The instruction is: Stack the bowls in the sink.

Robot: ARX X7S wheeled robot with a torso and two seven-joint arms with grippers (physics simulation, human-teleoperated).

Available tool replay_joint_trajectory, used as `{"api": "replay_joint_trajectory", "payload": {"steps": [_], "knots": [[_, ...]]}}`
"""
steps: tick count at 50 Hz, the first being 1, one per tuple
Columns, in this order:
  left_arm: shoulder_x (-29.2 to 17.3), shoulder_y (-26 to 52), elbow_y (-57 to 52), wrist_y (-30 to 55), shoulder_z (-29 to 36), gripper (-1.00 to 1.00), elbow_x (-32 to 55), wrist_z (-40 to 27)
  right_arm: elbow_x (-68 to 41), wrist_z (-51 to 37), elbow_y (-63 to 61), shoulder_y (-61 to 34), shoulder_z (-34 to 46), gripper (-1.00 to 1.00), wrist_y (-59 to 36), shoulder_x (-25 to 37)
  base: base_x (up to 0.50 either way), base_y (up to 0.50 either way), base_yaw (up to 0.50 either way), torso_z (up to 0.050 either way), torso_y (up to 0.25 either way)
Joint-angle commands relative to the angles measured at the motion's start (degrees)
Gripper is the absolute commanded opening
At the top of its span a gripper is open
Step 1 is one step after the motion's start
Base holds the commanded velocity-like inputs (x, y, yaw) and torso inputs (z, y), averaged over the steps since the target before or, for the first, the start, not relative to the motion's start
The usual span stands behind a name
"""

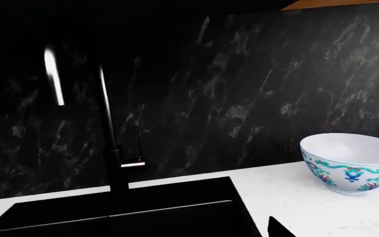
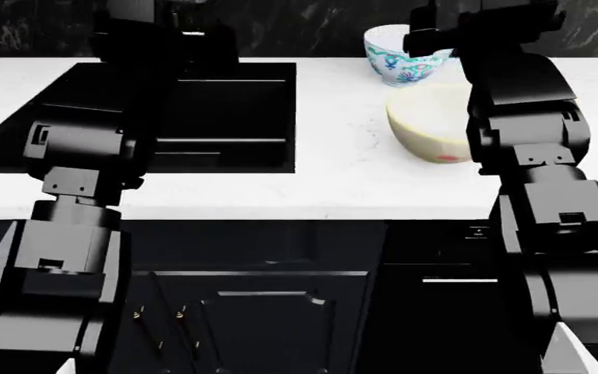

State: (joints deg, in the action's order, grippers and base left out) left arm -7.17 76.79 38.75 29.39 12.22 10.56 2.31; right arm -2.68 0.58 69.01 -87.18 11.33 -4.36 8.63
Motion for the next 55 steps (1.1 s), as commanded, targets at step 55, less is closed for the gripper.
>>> {"api": "replay_joint_trajectory", "payload": {"steps": [55], "knots": [[-1.5, -0.6, -2.8, 2.1, 1.8, 1.00, 1.9, -0.8, -1.4, 0.8, -2.6, 0.6, 0.5, 1.00, -4.4, 0.4, 0.13, -0.25, 0.00, 0.000, 0.000]]}}
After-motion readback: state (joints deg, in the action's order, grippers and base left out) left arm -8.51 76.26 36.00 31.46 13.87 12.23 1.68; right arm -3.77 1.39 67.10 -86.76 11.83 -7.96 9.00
